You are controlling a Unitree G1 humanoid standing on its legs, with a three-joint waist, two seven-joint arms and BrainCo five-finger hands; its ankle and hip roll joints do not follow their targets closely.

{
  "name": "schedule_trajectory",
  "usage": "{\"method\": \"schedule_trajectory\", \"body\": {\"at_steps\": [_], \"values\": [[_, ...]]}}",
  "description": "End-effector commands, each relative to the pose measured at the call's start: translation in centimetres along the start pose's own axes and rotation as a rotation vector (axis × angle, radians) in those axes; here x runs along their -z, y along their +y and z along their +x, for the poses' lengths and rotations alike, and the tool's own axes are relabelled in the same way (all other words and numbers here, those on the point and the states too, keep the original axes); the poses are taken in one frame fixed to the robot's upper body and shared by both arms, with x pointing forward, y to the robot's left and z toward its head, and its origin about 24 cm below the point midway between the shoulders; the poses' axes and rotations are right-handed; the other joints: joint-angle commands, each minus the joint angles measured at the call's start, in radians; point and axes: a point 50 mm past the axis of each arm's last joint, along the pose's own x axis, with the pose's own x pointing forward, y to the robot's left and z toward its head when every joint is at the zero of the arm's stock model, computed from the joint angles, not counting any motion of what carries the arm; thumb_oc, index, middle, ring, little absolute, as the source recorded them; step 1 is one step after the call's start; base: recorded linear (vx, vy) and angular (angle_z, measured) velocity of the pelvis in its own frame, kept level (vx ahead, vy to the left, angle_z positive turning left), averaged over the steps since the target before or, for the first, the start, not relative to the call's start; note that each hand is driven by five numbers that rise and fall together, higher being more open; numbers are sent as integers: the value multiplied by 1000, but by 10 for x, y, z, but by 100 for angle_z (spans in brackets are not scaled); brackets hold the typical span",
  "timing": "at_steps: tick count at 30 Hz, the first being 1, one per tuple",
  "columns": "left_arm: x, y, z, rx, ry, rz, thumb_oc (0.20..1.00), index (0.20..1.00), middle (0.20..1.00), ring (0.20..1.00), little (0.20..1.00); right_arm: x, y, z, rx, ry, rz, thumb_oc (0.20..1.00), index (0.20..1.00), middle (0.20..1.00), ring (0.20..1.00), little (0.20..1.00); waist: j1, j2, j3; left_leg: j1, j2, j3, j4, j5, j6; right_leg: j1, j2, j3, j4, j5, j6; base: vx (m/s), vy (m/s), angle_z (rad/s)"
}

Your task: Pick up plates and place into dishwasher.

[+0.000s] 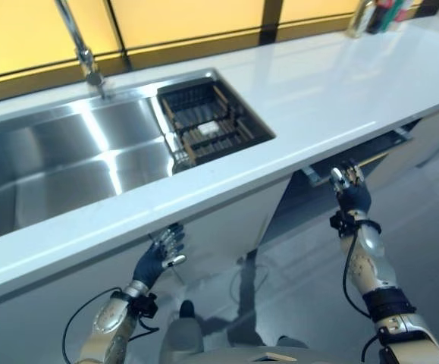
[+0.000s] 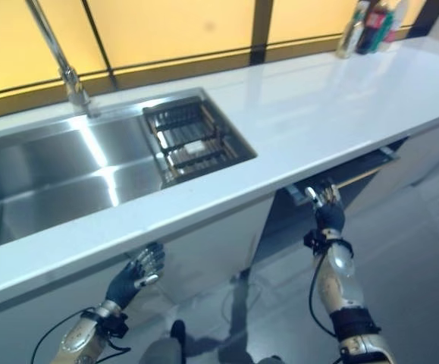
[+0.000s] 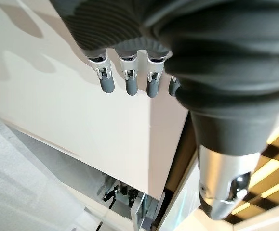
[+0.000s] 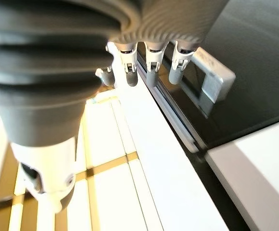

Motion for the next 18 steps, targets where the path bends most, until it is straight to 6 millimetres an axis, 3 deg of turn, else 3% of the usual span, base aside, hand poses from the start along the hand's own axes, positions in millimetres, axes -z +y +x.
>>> {"method": "schedule_trajectory", "body": {"at_steps": [1,11,15,18], "values": [[-25,-1,7,-6,-154,55,1000,1000,1000,1000,1000,-25,12,-3,-100,-156,-16,1000,1000,1000,1000,1000,-22,0,-6,58,26,36,83,-148,33,-45,-14,43,-42,110,10,-36,13,-20],[-36,4,3,-83,-221,32,1000,1000,1000,1000,1000,6,8,-52,-138,-70,80,1000,1000,1000,1000,1000,-83,-1,-32,95,19,55,34,-142,33,-64,10,67,-63,114,19,-52,-4,-14],[-32,1,4,-92,-223,11,1000,1000,1000,1000,1000,14,13,-60,-187,-40,168,1000,1000,1000,1000,1000,-90,-1,-35,99,20,55,21,-138,31,-68,18,66,-63,108,17,-31,-4,-4],[-34,-3,7,-67,-225,26,1000,1000,1000,1000,1000,12,17,-57,-210,-52,111,1000,1000,1000,1000,1000,-85,-1,-36,101,20,52,8,-133,28,-66,18,55,-71,108,17,-40,-1,-5]]}}
